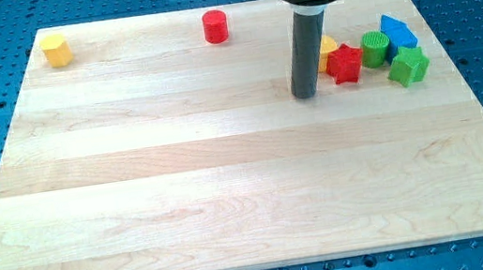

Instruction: Move the yellow heart top to the blue triangle

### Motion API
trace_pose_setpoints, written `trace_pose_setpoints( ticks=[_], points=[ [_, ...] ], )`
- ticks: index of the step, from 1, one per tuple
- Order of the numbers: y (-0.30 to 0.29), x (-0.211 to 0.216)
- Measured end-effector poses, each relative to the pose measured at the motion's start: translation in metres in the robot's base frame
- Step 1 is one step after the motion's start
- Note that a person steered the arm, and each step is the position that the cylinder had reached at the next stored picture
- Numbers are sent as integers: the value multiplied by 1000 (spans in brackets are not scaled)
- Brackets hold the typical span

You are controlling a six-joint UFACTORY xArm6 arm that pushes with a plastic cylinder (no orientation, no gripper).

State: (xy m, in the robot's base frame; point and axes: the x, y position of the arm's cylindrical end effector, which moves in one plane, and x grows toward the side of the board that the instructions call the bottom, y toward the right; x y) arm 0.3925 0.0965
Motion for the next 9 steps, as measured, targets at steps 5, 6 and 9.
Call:
trace_pose_setpoints(
  ticks=[5, 6, 9],
  points=[
    [36, -49],
    [54, -54],
    [106, -89]
  ],
)
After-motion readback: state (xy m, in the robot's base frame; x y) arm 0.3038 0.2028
